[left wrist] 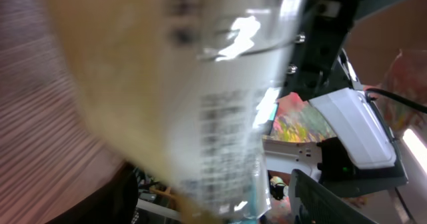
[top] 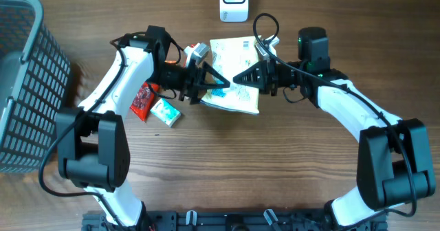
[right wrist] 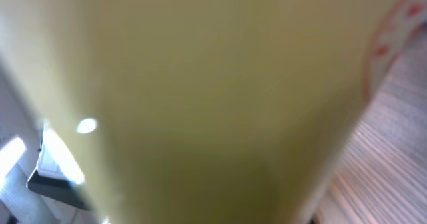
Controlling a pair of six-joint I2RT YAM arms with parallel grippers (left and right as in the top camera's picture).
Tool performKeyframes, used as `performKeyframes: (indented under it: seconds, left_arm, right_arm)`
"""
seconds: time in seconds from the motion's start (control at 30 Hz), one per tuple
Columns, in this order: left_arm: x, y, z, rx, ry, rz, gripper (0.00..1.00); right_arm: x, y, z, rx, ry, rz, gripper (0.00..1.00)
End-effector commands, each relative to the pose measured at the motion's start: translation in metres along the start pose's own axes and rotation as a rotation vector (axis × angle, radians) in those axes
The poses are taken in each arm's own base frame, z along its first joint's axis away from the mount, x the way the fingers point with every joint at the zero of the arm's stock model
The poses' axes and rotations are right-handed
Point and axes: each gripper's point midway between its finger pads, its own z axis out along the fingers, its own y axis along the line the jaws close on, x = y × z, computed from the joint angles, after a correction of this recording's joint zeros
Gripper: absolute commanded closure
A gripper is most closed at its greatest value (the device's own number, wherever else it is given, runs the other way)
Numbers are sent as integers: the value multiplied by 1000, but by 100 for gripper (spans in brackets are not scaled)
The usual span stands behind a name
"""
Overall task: Scan the item barcode
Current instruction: 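Lift the wipes pack and grasp its other edge with the right gripper, then release with the left gripper and carry the wipes pack toward the scanner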
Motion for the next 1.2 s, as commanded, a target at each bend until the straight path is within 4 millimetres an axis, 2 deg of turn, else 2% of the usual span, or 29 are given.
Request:
performKeyframes:
  seconds: [0.0, 0.07, 0.13, 0.2, 0.23, 0.3, 0.5, 0.57, 0.63, 0.8, 1.03, 1.17]
  left_arm:
    - [-9, 5, -24, -27, -70, 6, 32]
    - [-13, 6, -40, -27, -113, 1, 32]
    - [-17, 6, -66, -31, -186, 14, 32]
    - [-17, 2, -86, -34, -242, 41, 31]
    - [-16, 0, -104, -47, -293, 51, 30]
    - [-12, 0, -121, -83, -340, 52, 28]
    - [2, 19, -163, -242, -447, -10, 23]
    - [6, 28, -174, -277, -467, -46, 14]
    - [10, 35, -179, -304, -474, -73, 0]
    - [14, 48, -184, -385, -464, -99, 0]
    - [20, 68, -191, -508, -450, -129, 0]
    - [19, 76, -197, -564, -453, -126, 0]
  right_arm:
    - [0, 12, 3, -35, 27, -88, 96]
    - [3, 23, 2, -75, 64, -153, 96]
    - [10, 40, 0, -124, 119, -249, 96]
    - [13, 53, -2, -146, 151, -329, 96]
    - [15, 63, -1, -152, 159, -393, 96]
    - [15, 72, 2, -156, 151, -458, 96]
    - [14, 78, 28, -162, 112, -486, 96]
    - [14, 75, 38, -162, 107, -486, 96]
    - [12, 72, 44, -160, 97, -478, 96]
    - [-2, 70, 44, -146, 25, -465, 96]
    - [-4, 68, 45, -139, 17, -452, 96]
    - [-15, 52, 47, -90, -36, -415, 95]
